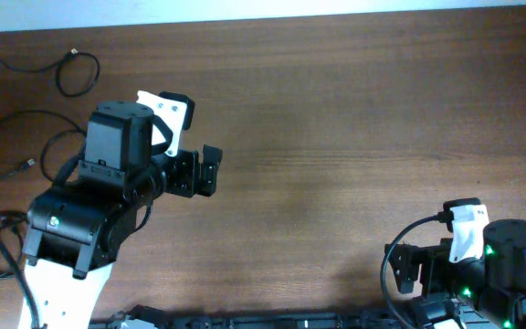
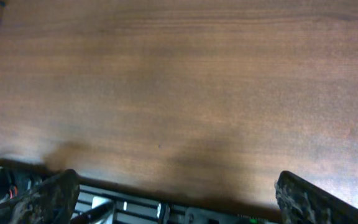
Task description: Untangle cables
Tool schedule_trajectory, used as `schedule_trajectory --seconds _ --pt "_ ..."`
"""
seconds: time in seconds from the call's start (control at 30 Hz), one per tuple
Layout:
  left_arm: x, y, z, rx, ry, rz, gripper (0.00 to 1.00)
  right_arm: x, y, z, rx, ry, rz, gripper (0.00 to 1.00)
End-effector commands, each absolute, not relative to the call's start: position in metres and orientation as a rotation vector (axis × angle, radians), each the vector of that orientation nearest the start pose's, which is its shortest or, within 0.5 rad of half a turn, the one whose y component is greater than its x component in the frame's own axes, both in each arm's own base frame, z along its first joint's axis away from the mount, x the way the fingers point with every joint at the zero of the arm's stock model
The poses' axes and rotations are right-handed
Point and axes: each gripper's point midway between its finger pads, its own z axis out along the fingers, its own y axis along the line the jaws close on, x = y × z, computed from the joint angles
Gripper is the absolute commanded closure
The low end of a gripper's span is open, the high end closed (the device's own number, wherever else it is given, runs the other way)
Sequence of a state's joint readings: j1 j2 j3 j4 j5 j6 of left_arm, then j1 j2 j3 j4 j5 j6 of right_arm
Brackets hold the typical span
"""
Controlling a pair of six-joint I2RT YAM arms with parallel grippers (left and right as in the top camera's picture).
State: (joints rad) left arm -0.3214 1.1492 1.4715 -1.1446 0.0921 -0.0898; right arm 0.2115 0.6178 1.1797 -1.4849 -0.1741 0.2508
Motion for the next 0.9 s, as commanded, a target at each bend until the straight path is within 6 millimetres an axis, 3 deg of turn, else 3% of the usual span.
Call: schedule_trajectory --seconds 0.0,0.23,0.33,0.5,0.57,0.87 --pt "0.272 -0.106 0.311 0.333 2.378 -0.289 0.01 0.117 0.059 0.254 -0.047 2.517 0.425 0.01" --pt "0.272 -0.106 0.311 0.333 2.378 -0.289 0.01 0.117 0.059 0.254 -0.047 2.517 0.425 0.02" --pt "0.272 -0.106 0.311 0.333 2.378 -0.289 0.01 0.126 0.047 0.256 -0.021 2.485 0.334 0.02" --pt "0.272 -0.106 0.311 0.333 2.378 -0.289 0.01 0.16 0.036 0.297 -0.015 2.195 0.247 0.02" --pt "0.272 -0.106 0.311 0.333 2.378 -0.289 0.01 0.169 0.034 0.299 -0.063 2.091 0.205 0.02" --pt "0.272 -0.106 0.311 0.333 2.378 -0.289 0.01 0.224 0.027 0.224 -0.025 1.664 0.192 0.02"
